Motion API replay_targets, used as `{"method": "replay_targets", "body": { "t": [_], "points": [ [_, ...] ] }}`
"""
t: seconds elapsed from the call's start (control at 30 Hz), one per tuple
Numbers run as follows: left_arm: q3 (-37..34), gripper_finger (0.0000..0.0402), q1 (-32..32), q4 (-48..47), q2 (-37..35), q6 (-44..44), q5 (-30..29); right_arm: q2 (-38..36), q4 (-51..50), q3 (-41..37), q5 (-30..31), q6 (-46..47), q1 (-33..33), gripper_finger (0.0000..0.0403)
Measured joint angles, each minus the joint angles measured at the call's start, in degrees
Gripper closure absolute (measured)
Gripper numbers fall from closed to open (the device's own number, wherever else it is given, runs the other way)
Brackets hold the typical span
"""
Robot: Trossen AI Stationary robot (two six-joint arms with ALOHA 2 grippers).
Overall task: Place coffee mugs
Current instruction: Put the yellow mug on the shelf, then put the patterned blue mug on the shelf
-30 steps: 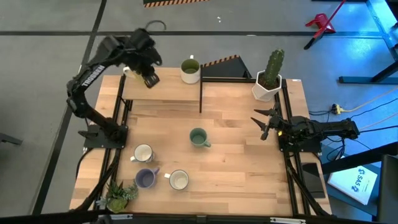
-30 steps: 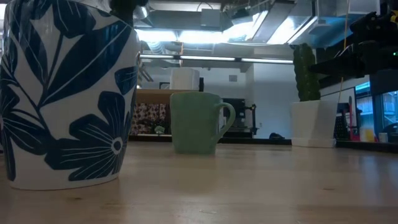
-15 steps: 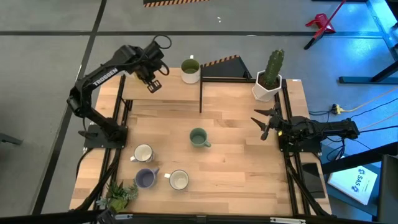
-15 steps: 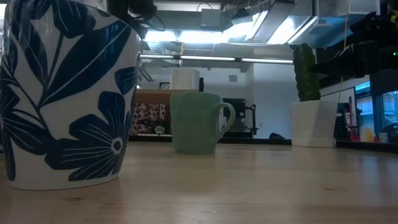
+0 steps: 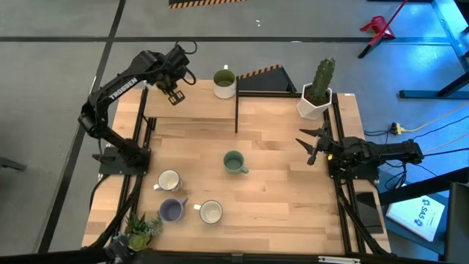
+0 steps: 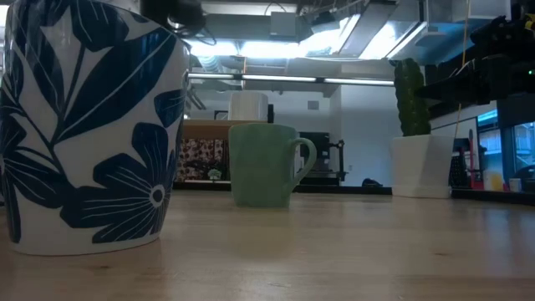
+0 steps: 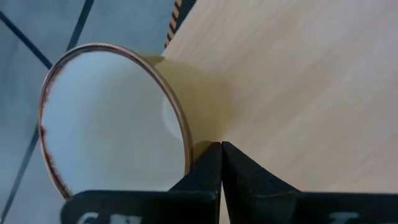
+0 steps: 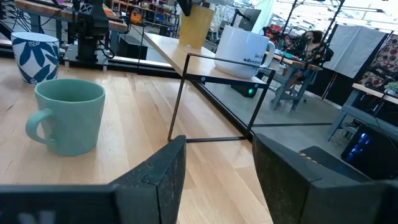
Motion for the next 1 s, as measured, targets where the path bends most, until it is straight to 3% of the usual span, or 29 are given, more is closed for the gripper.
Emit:
{"method": "replay_targets", "body": {
  "t": [0.6,0.73,0.9,1.0],
  "points": [
    [0.0,0.0401,5.0,1.3,0.0,2.8,-1.4,0.0,0.0,0.0,0.0,0.0,0.0,0.0226],
    [0.0,0.0401,4.0,0.2,-0.4,1.6,4.8,0.0,0.0,0.0,0.0,0.0,0.0,0.0226],
    [0.4,0.0401,-2.1,-0.1,-3.3,0.7,9.1,0.0,0.0,0.0,0.0,0.0,0.0,0.0226],
    [1.7,0.0401,-6.2,0.3,-5.5,0.1,17.7,0.0,0.0,0.0,0.0,0.0,0.0,0.0226]
  ]
}}
